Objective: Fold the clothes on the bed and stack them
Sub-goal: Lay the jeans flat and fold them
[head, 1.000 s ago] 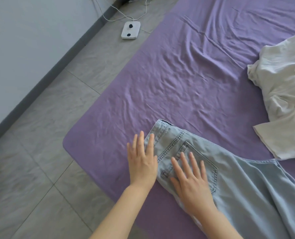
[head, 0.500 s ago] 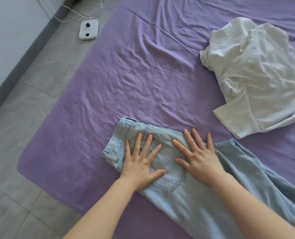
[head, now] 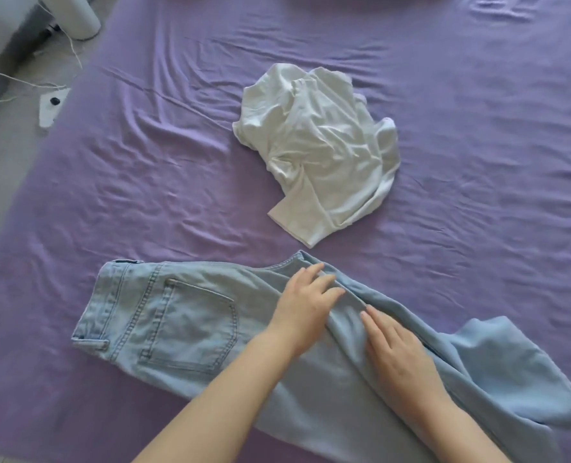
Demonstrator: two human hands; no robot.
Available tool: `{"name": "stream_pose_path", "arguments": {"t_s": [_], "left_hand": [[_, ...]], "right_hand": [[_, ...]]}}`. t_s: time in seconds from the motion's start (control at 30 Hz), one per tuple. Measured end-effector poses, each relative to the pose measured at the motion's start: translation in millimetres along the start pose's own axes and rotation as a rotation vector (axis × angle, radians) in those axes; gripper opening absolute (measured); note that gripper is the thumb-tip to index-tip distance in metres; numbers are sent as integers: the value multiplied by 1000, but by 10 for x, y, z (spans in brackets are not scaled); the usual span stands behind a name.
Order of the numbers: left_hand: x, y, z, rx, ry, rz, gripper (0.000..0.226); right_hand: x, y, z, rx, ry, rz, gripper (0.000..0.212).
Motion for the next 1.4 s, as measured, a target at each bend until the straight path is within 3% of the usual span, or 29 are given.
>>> {"name": "stream_pose_path", "arguments": {"t_s": [0.13,0.33,0.4,0.5,0.63,0.77,0.87,0.93,1.07,1.13,1.3,1.33,1.4], "left_hand": [[-450,-188,321,109,-156,9,27],[-927,-522,570,295,-200,-56,24],[-1224,-599,628,385,-233,-89,25],[-1569,-763,660,556,-266,7,31],[-1532,-809,660,580,-162,-94,22],[-1323,-689,686,576,-6,-256,13],[-1292,-557,795,537,78,-323,10],[-1296,-514,915,487,107,-279,13],[-1350,-631,1102,435,140,40,20],[-1481,-733,1104,457,86,71,27],[-2049,-887,1044,471,-225,47,46],[-2098,-942,1034,490,-248,90,46],[-2114,-1017,1068,507,-252,150,39]], "right_hand": [[-320,283,-219,-50,-48,12,38],[-1078,536,-454,-29,-221,26,39],[-1260,517,-517,77,-260,30,48],[-1457,364,-596,368,-308,-99,71],[-1651,442,-652,446,-319,-48,95],[-1651,741,-622,269,-237,-67,59],[-1701,858,-691,342,-406,227,54],[-1772,892,-738,374,-521,368,54],[-1940,1017,-711,268,-543,219,49],[-2060,979,-811,239,-508,175,58],[-2205,948,-1422,135,-481,386,86],[-2212,957,-1515,107,-469,372,83],[-2236,991,-1611,17,-445,364,54]]}}
Point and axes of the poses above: each hand's wrist, its own z-axis towards the middle knuckle, its own y-axis out of the back of the hand, x = y × z, the point moved 10 cm from there along z, towards the middle knuckle, and after that the axes turned 12 degrees about z, right-handed, at the moved point
